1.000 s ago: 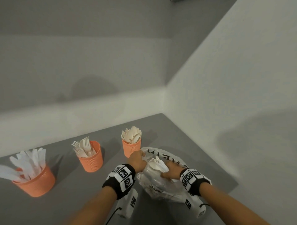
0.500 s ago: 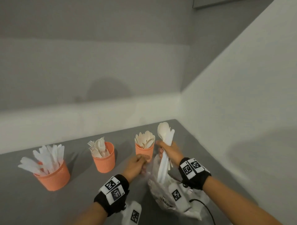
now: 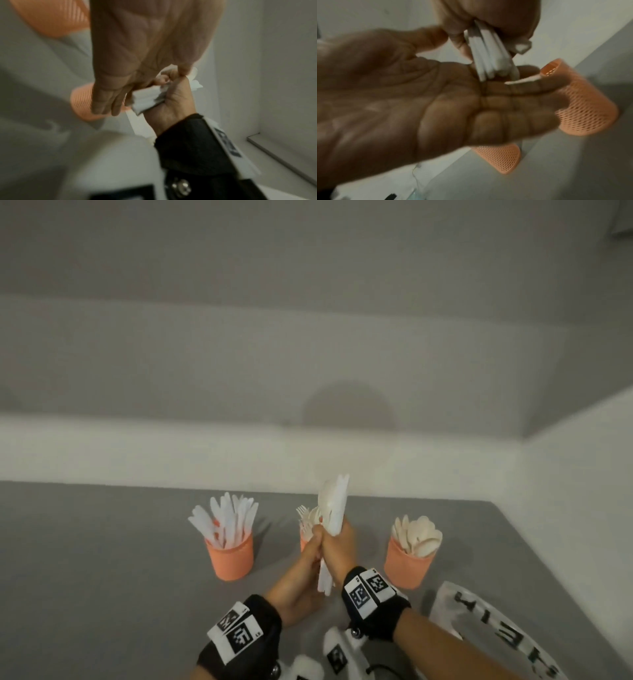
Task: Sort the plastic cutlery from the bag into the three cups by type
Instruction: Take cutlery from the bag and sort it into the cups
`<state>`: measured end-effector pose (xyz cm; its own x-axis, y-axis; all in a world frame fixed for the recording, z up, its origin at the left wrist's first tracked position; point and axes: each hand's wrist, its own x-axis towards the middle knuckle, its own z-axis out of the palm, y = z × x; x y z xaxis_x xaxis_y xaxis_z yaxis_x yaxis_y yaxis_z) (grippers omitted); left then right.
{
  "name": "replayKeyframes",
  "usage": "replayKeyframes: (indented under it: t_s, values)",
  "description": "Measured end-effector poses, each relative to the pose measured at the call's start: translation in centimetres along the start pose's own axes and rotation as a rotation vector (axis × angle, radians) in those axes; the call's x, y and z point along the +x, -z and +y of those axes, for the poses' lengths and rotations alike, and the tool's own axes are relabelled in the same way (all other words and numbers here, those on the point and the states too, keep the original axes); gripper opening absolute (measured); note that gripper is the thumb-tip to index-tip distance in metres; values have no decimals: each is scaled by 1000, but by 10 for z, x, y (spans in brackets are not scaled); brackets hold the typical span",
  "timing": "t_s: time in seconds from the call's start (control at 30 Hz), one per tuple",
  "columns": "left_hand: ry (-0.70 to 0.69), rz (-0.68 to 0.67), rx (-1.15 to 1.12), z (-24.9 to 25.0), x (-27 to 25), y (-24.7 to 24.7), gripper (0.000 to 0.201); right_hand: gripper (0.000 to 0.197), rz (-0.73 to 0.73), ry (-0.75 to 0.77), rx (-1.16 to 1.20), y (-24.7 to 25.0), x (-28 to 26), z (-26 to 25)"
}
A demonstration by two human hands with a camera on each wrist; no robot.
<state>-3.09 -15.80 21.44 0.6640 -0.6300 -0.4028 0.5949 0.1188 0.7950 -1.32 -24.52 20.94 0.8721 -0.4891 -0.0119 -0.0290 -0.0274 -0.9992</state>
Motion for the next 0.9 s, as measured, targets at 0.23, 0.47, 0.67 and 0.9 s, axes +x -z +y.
replayKeyframes:
  t_s: [0.23, 0.47, 0.67, 0.9]
  values:
    - [-273, 255, 225, 24, 6, 38, 29, 20, -143, 130, -425, -35, 2, 24]
    - [-328, 556, 119, 27, 28, 63, 30, 47, -435, 145, -468, -53, -2, 34]
    - [-275, 334, 84, 39, 27, 73, 21, 34, -797, -225, -155, -42, 17, 21]
    - [-219, 237, 192, 54, 28, 79, 41, 30, -893, -458, 98, -37, 7, 4]
